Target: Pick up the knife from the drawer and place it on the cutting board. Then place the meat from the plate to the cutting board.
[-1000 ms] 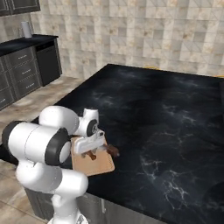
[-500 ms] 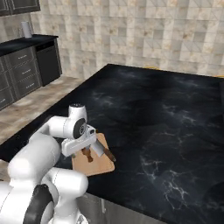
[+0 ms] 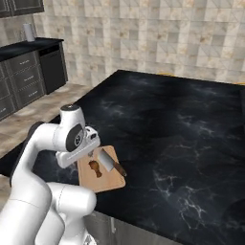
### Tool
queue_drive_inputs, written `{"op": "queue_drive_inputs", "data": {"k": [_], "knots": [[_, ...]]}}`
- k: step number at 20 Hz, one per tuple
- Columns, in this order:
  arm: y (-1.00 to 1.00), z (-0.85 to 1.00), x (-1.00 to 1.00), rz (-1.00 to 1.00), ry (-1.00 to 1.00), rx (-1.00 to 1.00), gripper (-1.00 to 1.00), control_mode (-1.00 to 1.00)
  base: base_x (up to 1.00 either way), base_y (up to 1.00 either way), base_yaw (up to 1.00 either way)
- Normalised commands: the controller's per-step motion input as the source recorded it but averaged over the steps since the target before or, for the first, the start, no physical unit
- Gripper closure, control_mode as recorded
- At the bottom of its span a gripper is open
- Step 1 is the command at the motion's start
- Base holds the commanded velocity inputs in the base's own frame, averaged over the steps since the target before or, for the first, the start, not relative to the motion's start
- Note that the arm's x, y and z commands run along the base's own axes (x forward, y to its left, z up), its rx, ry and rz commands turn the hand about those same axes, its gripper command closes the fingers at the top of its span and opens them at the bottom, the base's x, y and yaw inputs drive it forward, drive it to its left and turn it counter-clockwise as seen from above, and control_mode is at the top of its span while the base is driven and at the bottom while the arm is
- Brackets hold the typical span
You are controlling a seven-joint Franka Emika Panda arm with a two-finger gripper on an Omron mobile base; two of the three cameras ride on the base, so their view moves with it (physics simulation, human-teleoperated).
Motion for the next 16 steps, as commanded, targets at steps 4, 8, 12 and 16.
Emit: {"op": "queue_drive_inputs", "data": {"k": [4, 8, 12, 16], "knots": [[-0.67, 0.91, -0.38, -0.01, -0.01, 0.02, -1.00, -1.00, 0.00, 0.00, 0.00], [-0.33, 1.00, -0.64, -0.06, -0.06, 0.00, -1.00, -1.00, 0.00, 0.00, 0.00], [-0.11, 1.00, -0.74, -0.12, 0.00, 0.00, -1.00, -1.00, 0.00, 0.00, 0.00], [0.00, 1.00, -0.91, -0.14, -0.05, 0.00, -1.00, -1.00, 0.00, 0.00, 0.00]]}}
